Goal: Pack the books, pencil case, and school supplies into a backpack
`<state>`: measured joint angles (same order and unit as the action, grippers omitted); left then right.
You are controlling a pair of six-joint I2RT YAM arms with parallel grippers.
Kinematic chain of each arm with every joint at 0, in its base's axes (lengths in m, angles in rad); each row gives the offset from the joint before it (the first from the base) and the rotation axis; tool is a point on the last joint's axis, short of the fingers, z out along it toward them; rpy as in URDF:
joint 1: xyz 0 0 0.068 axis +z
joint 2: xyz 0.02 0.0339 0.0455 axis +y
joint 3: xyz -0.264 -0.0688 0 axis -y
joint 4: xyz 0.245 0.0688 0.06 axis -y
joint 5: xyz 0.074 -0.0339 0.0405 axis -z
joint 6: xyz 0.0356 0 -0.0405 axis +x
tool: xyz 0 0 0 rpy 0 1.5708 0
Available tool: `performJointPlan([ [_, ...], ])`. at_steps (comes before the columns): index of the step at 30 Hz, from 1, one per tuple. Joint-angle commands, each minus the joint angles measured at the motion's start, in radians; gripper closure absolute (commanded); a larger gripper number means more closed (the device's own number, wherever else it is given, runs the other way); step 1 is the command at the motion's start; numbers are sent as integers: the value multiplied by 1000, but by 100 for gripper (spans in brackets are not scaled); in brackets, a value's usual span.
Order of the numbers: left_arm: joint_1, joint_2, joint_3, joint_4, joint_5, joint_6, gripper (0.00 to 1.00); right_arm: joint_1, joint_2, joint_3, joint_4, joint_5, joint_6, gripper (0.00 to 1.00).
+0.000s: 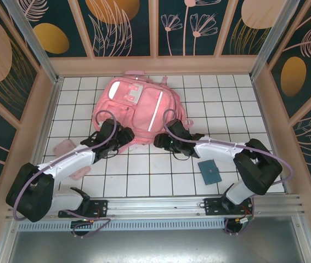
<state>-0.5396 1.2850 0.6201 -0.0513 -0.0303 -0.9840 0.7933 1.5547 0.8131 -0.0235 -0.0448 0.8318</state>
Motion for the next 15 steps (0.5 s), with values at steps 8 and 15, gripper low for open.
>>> performJointPlan([
  [8,0,112,-23,193,-28,-197,38,-99,80,86,84,3,102,46],
  [15,1,136,-66,213,-79,-323,40,-106,85,89,84,-9,95,46],
])
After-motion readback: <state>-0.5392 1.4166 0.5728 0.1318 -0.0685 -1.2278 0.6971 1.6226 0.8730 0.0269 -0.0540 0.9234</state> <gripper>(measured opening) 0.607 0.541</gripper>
